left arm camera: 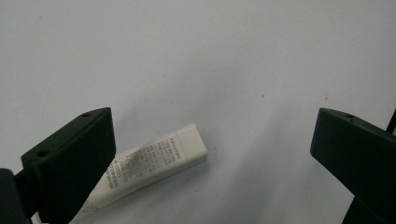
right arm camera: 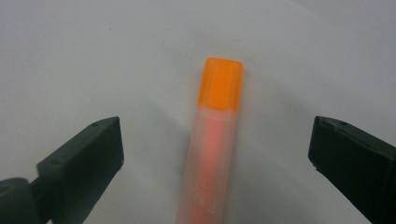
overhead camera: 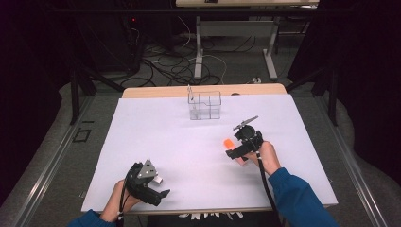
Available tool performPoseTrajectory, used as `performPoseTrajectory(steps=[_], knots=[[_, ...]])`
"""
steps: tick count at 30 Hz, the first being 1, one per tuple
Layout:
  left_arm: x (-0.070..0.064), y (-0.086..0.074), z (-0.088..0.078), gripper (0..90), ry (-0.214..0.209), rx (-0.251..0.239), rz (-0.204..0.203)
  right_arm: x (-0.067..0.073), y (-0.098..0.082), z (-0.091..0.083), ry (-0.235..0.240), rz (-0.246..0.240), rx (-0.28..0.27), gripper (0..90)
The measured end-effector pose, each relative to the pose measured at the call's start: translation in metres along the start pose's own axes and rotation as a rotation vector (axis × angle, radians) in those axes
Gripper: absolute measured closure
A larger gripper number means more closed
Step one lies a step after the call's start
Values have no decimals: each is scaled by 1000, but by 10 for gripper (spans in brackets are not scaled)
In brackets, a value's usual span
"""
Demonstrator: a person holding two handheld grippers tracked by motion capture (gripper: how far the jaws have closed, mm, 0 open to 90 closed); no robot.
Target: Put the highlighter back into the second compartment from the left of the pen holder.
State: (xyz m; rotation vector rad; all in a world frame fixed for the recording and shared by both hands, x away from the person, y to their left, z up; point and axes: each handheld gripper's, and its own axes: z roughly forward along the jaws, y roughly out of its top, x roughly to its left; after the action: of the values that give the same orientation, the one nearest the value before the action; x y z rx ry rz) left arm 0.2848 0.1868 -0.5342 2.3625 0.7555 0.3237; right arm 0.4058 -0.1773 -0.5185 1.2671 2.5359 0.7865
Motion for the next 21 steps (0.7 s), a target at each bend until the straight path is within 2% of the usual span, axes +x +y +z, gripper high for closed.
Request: performPoseTrajectory(steps=[2, 3, 4, 6, 7, 9, 10, 11, 12, 13, 14, 15, 17, 18, 20, 21], knots=[[1, 0, -1, 2, -10, 7, 2, 2, 0, 4, -8, 17, -11, 77], [1, 0, 0, 3, -10, 5, 1, 2, 1, 4, -9, 5, -3, 118], [1, 0, -1, 2, -11, 7, 1, 3, 0, 6, -17, 15, -13, 158], [1, 0, -1, 2, -11, 8, 2, 3, 0, 9, -13, 17, -30, 166], [1, 0, -1, 2, -10, 7, 2, 3, 1, 9, -19, 20, -1, 178], [1, 0, -1, 2, -9, 6, 2, 2, -1, 14, -23, 32, -55, 212], [0, 0, -1, 2, -10, 7, 2, 3, 3, 6, -38, 25, 64, 223], [0, 0, -1, 2, -8, 7, 2, 3, -1, 17, -21, 44, -83, 250], [0, 0, -1, 2, -10, 6, 1, 4, -1, 18, -24, 51, -82, 272], [0, 0, -1, 2, -8, 6, 1, 4, 1, 14, -37, 46, 1, 284], [0, 0, -1, 3, -8, 6, 1, 4, -1, 18, -29, 57, -54, 308], [0, 0, -1, 2, -9, 7, 2, 4, 1, 16, -48, 50, 4, 332], [0, 0, 0, 3, -9, 7, 2, 5, 1, 18, -59, 82, 15, 359], [0, 0, 0, 2, -10, 7, 2, 4, 1, 19, -52, 62, 10, 383], [0, 0, 0, 2, -9, 7, 2, 5, 2, 21, -72, 82, -4, 416], [0, 0, 0, 2, -9, 7, 2, 4, 2, 21, -73, 75, 12, 433]])
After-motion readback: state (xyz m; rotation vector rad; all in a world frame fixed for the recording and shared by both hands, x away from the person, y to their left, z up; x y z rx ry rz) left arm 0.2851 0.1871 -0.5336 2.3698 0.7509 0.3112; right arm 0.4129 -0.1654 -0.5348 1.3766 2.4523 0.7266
